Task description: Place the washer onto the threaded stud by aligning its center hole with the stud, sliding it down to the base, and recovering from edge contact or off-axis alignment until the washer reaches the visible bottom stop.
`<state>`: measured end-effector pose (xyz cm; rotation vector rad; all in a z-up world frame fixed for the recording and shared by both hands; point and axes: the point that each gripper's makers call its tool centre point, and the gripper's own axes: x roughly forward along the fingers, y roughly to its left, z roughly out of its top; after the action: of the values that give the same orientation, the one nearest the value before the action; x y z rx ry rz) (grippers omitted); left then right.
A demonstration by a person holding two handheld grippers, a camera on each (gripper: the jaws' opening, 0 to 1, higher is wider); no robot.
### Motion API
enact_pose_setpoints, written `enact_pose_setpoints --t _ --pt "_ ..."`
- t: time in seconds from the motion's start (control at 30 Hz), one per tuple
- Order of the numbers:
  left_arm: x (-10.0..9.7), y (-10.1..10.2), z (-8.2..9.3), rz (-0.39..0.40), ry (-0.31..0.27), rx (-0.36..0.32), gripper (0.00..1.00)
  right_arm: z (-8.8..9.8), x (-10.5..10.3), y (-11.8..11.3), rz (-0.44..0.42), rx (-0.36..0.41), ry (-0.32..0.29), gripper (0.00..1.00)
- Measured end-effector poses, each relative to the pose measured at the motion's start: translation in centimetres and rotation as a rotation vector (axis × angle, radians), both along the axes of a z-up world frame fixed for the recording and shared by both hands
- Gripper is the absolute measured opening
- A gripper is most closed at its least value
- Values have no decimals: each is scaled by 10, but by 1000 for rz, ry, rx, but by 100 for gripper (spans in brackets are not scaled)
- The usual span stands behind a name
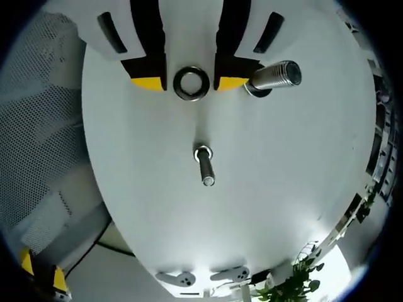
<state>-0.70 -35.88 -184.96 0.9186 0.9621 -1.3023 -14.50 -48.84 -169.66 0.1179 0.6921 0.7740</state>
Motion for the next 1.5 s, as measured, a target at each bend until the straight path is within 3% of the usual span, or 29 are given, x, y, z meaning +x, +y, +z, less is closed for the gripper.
enact_pose_setpoints --t 0.17,0.23,0.53,0.67,1.0,1.5 --pt "-1 0 0 -12 -5 3 29 0 0 0 -1 2 -1 22" --pt "0 0 0 -10 -13 0 21 0 0 0 -1 2 -1 22" --pt "-1 0 2 34 -58 -42 20 1 0 0 -2 3 -3 22" --pt "7 0 4 61 -130 -66 20 1 0 0 -4 4 -3 22" --pt "16 0 9 36 -256 -99 20 0 0 0 -3 2 -2 22" --pt "24 -2 18 60 -276 -137 18 0 0 -1 -1 -1 0 22"
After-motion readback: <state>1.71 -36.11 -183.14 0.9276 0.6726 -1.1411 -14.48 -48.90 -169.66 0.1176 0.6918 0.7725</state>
